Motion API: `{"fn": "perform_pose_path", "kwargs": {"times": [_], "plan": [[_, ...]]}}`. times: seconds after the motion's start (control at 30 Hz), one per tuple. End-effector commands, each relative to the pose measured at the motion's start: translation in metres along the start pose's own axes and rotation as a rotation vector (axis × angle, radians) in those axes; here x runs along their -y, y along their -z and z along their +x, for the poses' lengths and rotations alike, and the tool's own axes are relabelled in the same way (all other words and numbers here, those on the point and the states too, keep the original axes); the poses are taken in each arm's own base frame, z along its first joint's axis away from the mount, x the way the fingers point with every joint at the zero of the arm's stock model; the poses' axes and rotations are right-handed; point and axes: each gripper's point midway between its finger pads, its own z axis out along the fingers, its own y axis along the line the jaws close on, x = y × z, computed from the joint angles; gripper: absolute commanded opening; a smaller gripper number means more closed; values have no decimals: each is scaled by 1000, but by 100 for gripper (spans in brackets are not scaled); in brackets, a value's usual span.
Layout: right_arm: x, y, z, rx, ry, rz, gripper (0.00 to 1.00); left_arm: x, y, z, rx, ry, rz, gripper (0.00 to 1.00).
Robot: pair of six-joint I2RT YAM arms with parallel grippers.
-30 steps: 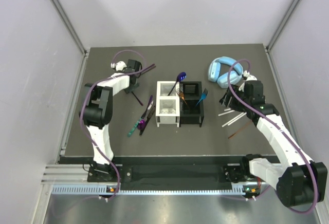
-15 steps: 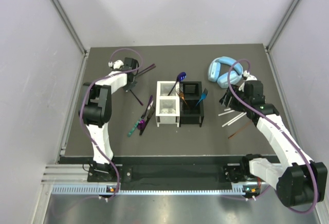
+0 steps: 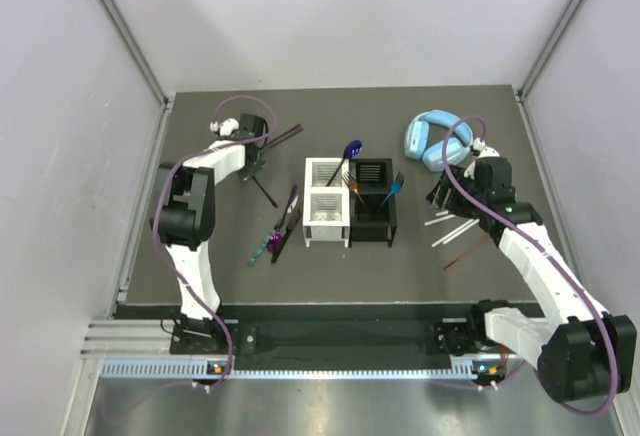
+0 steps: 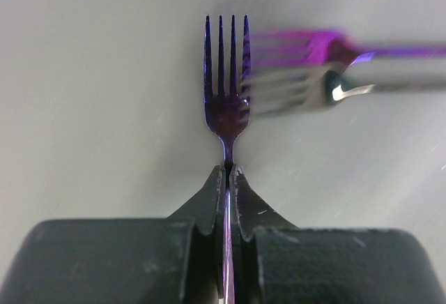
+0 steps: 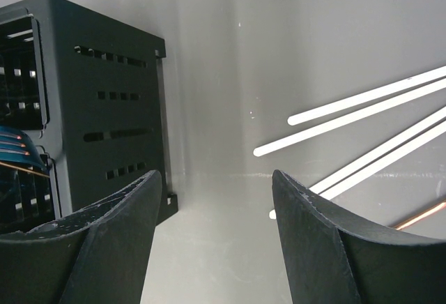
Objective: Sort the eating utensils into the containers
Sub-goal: Pick up the fork at the center of the board.
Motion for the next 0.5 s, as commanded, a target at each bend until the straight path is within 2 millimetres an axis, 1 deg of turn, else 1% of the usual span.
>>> {"fn": "perform_pose_path", "kwargs": {"times": [0.0, 0.03, 0.07, 0.1, 0.13, 0.2, 0.27, 0.4, 0.47], "plan": [[0, -3, -5, 22, 3, -12, 65, -18, 27, 6, -22, -5, 11, 0], [0, -3, -5, 22, 2, -15, 65, -24, 28, 15, -36, -7, 4, 0], [-1, -3, -6, 23, 3, -16, 65, -25, 32, 15, -32, -3, 16, 0], [-1, -3, -6, 22, 2, -16, 65, -27, 42, 12, -18, 5, 31, 0], [-1, -3, -6, 24, 3, -17, 65, -35, 43, 21, -30, 2, 20, 0], [-1, -4, -6, 23, 3, -17, 65, -41, 52, 24, -22, 7, 33, 0], [-1, -3, -6, 24, 0, -19, 65, -43, 58, 25, -14, 8, 44, 0], [-3, -4, -6, 24, 2, -25, 65, -43, 74, 17, 51, 2, 85, 0], [-3, -3, -6, 23, 0, -27, 65, -38, 83, 9, 98, 3, 112, 0]]}}
